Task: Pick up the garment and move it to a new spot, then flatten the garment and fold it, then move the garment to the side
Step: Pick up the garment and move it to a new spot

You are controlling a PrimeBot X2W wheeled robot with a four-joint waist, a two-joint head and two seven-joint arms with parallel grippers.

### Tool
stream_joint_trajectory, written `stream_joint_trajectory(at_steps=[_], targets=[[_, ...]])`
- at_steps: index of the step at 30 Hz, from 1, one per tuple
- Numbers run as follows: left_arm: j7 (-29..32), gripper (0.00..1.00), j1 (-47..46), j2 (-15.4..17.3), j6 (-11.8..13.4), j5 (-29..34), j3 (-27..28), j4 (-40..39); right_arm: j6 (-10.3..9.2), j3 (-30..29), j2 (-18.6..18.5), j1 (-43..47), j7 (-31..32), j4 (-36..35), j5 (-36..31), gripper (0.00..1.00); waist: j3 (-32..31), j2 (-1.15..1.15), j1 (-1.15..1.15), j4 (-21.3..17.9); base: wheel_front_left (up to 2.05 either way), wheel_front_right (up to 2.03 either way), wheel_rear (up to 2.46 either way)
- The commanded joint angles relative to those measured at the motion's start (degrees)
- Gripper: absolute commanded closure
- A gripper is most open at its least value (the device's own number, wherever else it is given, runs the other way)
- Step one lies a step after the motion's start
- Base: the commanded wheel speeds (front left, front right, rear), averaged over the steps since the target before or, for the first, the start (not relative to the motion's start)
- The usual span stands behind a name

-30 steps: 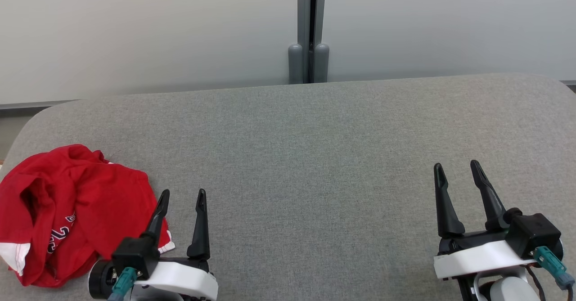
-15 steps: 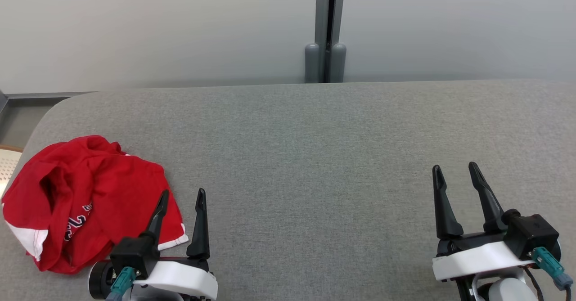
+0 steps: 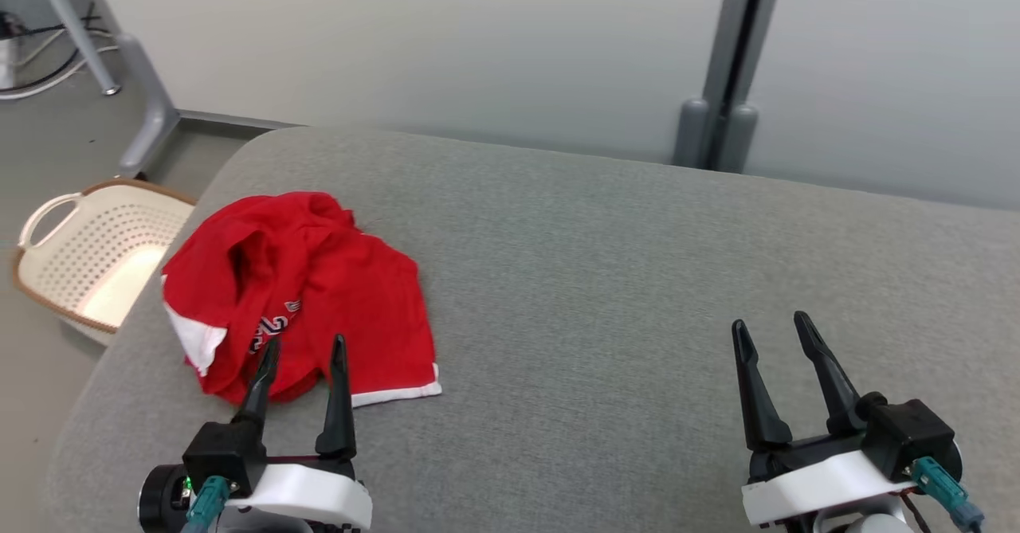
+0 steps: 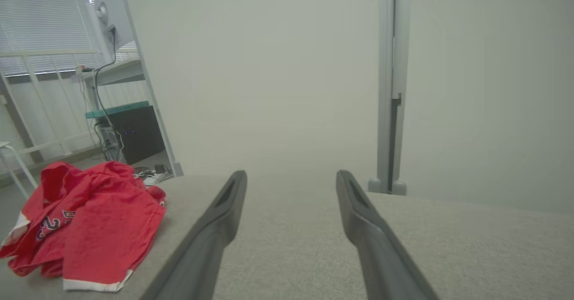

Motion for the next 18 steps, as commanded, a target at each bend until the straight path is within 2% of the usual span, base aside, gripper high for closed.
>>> stream_joint_trajectory(at_steps=[1,11,18], targets=[[-0.13,0.00,0.33,0.24,0.14,0.49,0.40,-0.28,0.01,-0.09,-0.16,0.48,-0.34,0.02,0.21,0.00,-0.82,0.00,0.00,3.87,0.00,0.00,0.00],[-0.13,0.00,1.88,0.21,-0.47,1.38,2.75,-0.72,0.01,1.36,-0.17,0.47,-0.34,0.62,1.29,0.00,-1.25,0.00,0.00,12.20,0.00,0.00,0.00],[-0.13,0.00,2.03,0.24,-0.09,1.09,2.91,-1.38,0.01,2.14,-0.17,-0.17,-0.34,1.45,0.78,0.00,-0.69,0.00,0.00,13.00,0.00,0.00,0.00]])
